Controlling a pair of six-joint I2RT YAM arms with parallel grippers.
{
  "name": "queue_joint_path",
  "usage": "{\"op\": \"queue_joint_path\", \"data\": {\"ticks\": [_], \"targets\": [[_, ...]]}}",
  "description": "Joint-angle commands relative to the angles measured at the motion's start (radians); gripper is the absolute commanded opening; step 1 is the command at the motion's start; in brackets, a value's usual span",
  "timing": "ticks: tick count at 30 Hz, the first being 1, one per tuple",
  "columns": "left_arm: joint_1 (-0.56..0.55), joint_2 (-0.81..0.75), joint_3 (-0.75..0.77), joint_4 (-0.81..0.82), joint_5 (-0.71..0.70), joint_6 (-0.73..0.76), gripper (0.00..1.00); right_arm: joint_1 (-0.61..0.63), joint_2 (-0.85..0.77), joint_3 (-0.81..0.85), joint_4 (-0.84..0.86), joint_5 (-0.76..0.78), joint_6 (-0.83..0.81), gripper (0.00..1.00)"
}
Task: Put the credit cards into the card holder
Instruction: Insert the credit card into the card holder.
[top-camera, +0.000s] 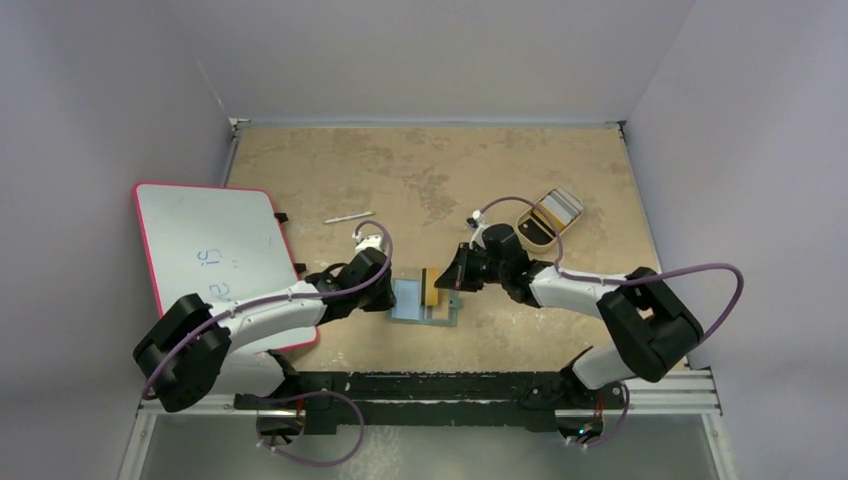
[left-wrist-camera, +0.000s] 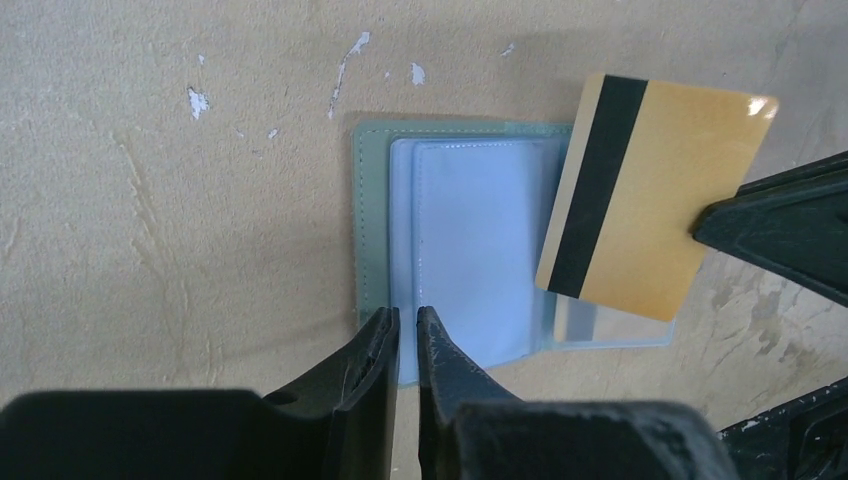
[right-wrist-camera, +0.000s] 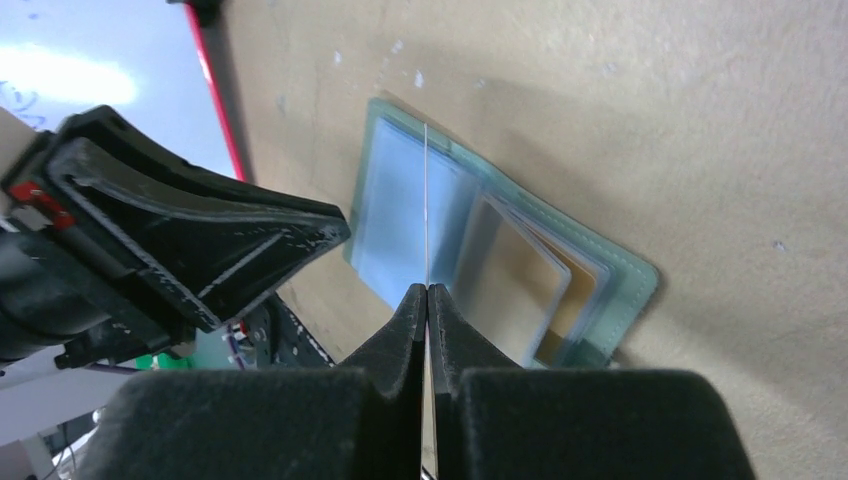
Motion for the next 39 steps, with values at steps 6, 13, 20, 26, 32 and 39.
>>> {"op": "queue_joint_path", "data": {"ticks": [6,13,20,26,32,39], "targets": [[0.006,0.014,0.013,0.010,0.008,-0.015,0.08,0.018,-0.006,-0.066,0.069,0.041,0.063,0.00],[0.005,0.023,0.010,0.007,0.035,-0.018,0.08,0.019,-0.026,-0.087,0.051,0.072,0.075,0.00],[0.005,0.053,0.011,0.023,0.048,-0.016,0.08,0.021,0.032,-0.102,0.127,0.078,0.108,0.00],[0.006,0.063,0.003,0.036,0.052,-0.012,0.08,0.037,0.056,-0.096,0.135,0.082,0.137,0.00],[0.006,0.072,0.003,0.043,0.058,-0.004,0.08,0.043,0.068,-0.104,0.162,0.069,0.168,0.00],[0.006,0.060,-0.004,0.047,0.054,-0.007,0.09,0.046,0.076,-0.109,0.147,0.059,0.190,0.00]]}}
